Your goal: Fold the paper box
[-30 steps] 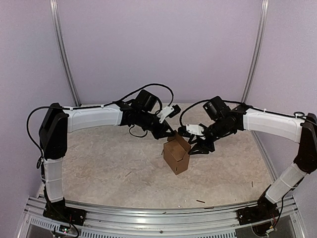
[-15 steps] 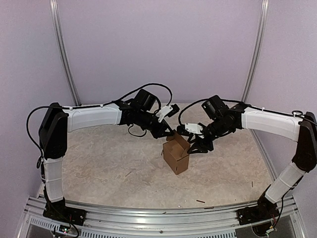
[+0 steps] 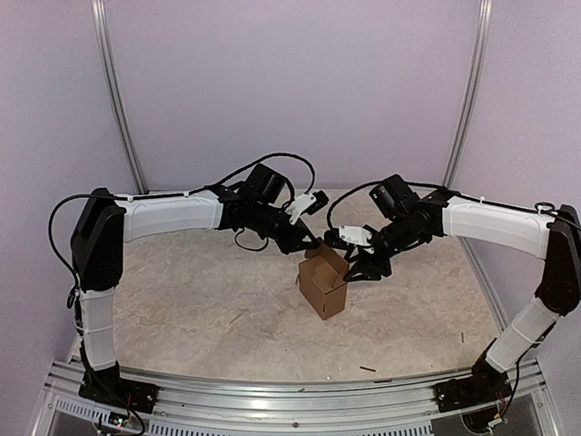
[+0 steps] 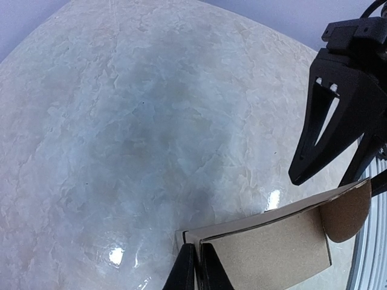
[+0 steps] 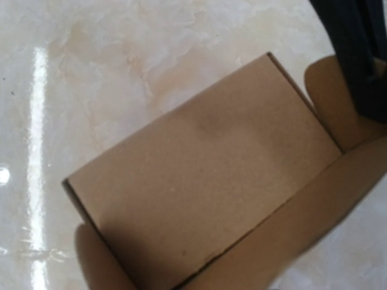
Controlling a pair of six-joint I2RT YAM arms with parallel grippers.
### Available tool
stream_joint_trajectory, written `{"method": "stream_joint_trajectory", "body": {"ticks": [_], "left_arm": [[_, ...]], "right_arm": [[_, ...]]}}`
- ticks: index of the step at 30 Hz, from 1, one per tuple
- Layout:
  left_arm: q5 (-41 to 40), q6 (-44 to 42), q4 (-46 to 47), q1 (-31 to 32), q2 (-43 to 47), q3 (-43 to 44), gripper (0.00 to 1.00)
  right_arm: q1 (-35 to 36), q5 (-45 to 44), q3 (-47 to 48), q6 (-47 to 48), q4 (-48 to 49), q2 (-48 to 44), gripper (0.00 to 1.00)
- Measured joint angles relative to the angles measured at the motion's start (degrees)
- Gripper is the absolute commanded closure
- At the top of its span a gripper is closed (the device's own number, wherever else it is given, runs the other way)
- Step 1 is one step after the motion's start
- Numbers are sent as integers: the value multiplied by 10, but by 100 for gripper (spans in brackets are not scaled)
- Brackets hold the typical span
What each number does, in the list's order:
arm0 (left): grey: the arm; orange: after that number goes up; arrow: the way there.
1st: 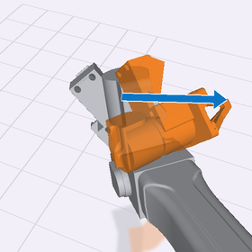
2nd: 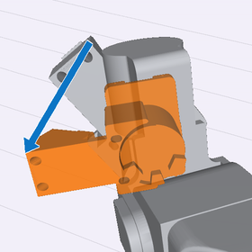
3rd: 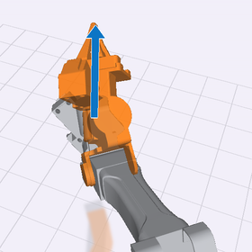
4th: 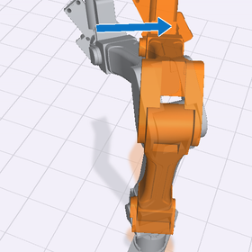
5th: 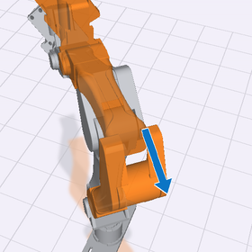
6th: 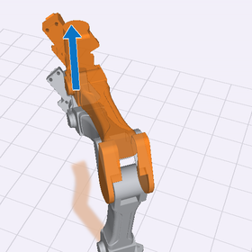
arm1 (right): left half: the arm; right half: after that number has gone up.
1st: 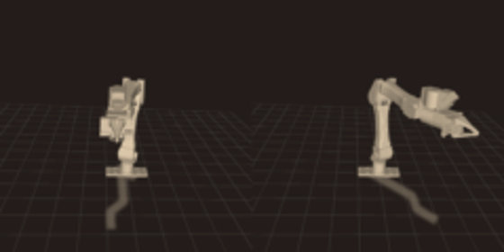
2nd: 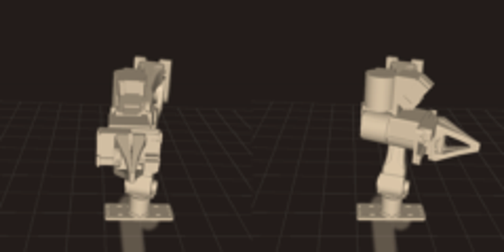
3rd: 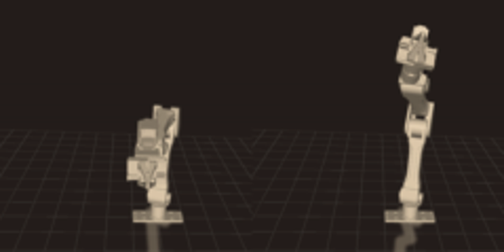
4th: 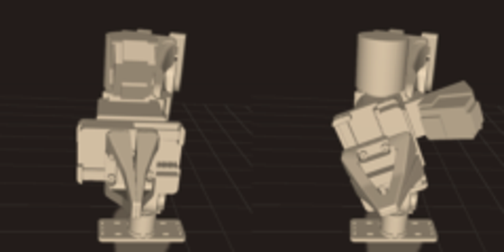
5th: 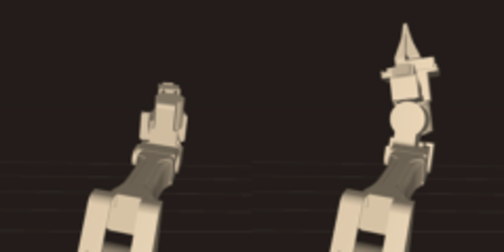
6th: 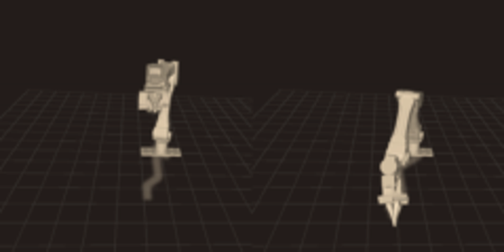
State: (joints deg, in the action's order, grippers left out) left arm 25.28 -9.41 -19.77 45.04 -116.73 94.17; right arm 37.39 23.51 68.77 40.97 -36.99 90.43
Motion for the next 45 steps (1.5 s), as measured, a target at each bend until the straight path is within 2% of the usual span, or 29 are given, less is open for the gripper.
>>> {"method": "stream_joint_trajectory", "body": {"ticks": [20, 45], "left_arm": [[-12, 26, 92, 3, 49, -98, 94], [-33, 44, 132, 17, 57, -124, 94]], "right_arm": [[15, -47, 10, -16, -22, 0, 51], [31, -66, 15, 3, -43, 0, 50]]}}
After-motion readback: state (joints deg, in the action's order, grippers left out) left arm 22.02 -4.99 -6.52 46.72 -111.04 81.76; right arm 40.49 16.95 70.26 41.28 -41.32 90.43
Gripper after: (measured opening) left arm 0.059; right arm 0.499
